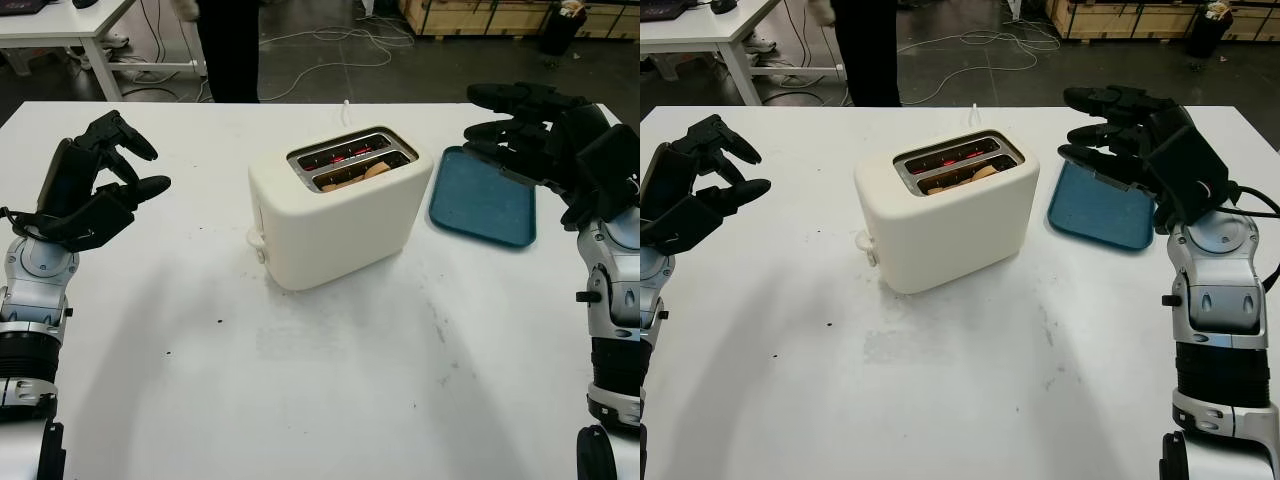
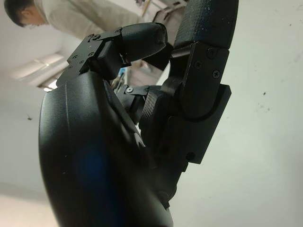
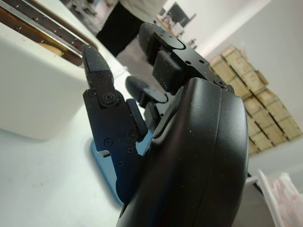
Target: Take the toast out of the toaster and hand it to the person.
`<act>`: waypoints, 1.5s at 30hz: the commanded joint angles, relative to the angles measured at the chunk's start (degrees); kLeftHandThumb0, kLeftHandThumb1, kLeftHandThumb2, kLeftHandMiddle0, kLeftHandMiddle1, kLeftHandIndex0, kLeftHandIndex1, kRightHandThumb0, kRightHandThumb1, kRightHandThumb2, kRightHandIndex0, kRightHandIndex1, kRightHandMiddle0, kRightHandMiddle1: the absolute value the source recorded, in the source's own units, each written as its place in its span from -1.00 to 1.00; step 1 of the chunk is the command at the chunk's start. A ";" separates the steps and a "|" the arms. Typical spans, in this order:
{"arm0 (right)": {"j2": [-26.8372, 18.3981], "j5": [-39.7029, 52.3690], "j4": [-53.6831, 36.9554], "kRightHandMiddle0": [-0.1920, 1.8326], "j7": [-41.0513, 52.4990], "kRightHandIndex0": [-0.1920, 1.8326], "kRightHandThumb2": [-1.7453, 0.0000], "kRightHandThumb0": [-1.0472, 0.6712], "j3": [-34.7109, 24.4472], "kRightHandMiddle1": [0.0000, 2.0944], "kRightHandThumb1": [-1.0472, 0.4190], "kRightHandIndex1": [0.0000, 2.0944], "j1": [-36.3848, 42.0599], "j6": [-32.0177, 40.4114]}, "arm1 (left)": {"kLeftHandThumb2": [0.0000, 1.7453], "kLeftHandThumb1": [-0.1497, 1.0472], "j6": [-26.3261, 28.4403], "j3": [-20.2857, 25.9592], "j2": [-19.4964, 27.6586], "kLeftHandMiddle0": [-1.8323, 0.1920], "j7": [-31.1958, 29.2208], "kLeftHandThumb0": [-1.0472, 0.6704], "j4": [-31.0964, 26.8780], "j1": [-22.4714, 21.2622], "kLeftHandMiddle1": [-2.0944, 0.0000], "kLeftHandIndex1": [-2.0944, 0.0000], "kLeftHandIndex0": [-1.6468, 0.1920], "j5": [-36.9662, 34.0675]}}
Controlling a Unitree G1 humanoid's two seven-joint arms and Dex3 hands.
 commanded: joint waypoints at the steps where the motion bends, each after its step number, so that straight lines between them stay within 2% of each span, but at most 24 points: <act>1: 0.26 0.27 -0.50 -0.05 -0.57 -0.29 1.00 -0.22 -0.09 -1.00 -0.62 -0.38 0.19 0.98 | -0.77 0.79 -0.37 -0.14 0.03 0.24 0.44 -1.00 -0.38 -0.32 -0.55 -0.52 0.37 0.34; 39: 0.22 0.66 0.10 -0.04 -0.37 -0.26 1.00 -0.21 -0.04 -0.99 -0.62 -0.41 -0.10 0.45 | -0.79 0.79 -1.62 -0.51 -0.35 0.23 -0.02 -1.00 0.78 -1.30 -0.55 -0.51 0.35 -0.10; 45: -0.15 0.50 0.11 -0.04 -0.07 -0.27 1.00 -0.21 0.15 -1.00 -0.63 -0.39 -0.24 0.37 | -0.79 0.79 -0.38 -0.43 -0.34 0.22 -0.58 -1.00 -0.17 -1.23 -0.55 -0.51 0.34 -0.28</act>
